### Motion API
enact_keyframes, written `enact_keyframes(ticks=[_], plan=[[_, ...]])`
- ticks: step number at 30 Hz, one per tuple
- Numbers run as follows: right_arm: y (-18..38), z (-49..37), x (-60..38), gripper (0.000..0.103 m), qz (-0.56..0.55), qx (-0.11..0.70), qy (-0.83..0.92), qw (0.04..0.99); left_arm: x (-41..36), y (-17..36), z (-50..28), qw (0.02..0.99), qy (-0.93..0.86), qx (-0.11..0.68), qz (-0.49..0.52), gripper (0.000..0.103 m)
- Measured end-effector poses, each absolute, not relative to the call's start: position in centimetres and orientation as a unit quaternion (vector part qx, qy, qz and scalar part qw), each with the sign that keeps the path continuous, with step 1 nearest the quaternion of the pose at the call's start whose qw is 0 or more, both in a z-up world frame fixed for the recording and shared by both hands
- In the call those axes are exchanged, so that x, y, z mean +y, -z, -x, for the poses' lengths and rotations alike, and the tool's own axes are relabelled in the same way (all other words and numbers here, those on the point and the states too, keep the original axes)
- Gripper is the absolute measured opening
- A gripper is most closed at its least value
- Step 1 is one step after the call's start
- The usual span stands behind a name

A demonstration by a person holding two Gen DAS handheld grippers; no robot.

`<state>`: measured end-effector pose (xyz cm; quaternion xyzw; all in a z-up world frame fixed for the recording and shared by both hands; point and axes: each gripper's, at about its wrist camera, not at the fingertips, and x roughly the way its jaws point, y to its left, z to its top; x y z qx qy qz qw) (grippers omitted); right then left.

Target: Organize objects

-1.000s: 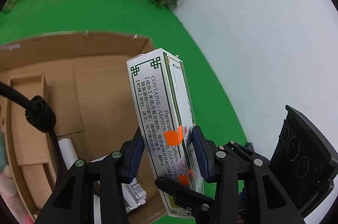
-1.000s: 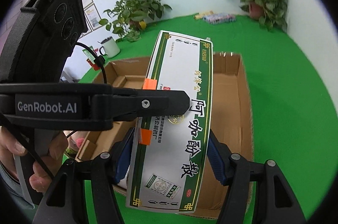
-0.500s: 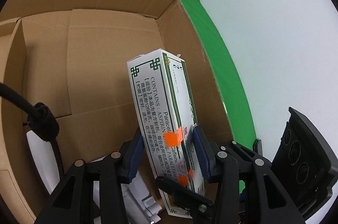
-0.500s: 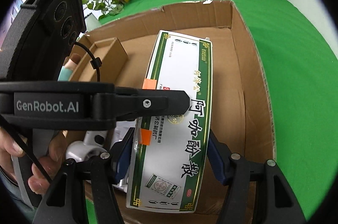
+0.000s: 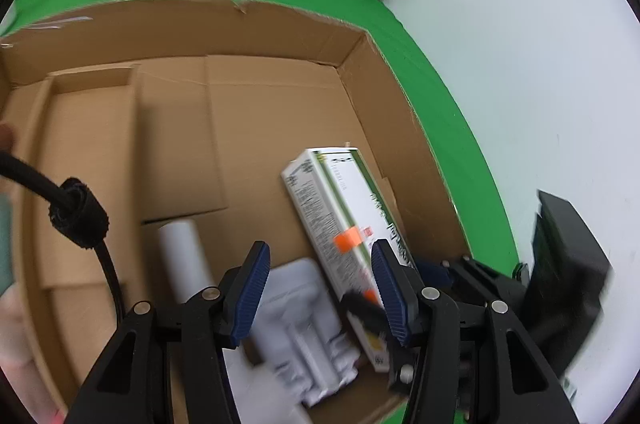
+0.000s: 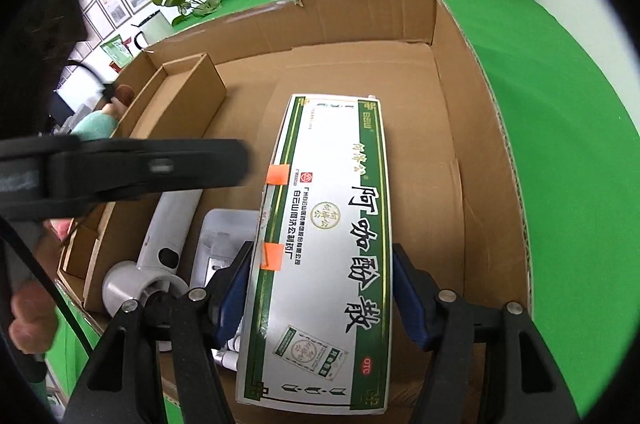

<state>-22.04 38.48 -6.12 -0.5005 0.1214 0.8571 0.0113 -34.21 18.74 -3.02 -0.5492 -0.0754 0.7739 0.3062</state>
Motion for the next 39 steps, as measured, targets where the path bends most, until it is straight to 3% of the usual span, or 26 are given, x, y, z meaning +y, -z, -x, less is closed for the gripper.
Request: enact_keyframes(ticks=[6,10,13,16,18,19,20,27,39], plan=[[6.7,21.2,37.6,0.065,0.507,0.095,-0.857,0.012,13.7,0.8,30.7,0.27,-0.818,-0.068,0.503,0.051],[6.4,21.0,36.7,0.078,0.512,0.09,-0.854,0.02,11.2,-0.4,28.0,0.239,-0.853,-0.042,0.463,0.052],[5.8,20.5,36.3,0.081,0.502,0.085,-0.86,0.041,8.7,-1.3,25.4,0.203,-0.883,-0.015,0.423,0.056],[3.8,18.4,34.7,0.088,0.442,0.062,-0.892,0.068,6.7,-2.0,22.4,0.149,-0.923,0.016,0.355,0.074],[3.0,16.7,33.3,0.095,0.399,0.058,-0.912,0.072,5.3,-2.0,20.3,0.106,-0.942,0.035,0.316,0.094],[2.9,15.9,32.6,0.103,0.381,0.055,-0.92,0.071,5.0,-1.8,19.7,0.087,-0.948,0.042,0.302,0.099],[3.0,15.0,31.6,0.102,0.357,0.05,-0.93,0.074,4.8,-1.4,19.0,0.07,-0.953,0.048,0.29,0.103],[5.0,12.2,28.2,0.102,0.269,-0.006,-0.956,0.117,4.0,2.8,17.1,0.037,-0.95,0.04,0.306,0.103],[5.0,12.5,27.7,0.102,0.254,0.005,-0.96,0.121,4.4,5.1,16.7,0.027,-0.963,0.038,0.264,0.103]])
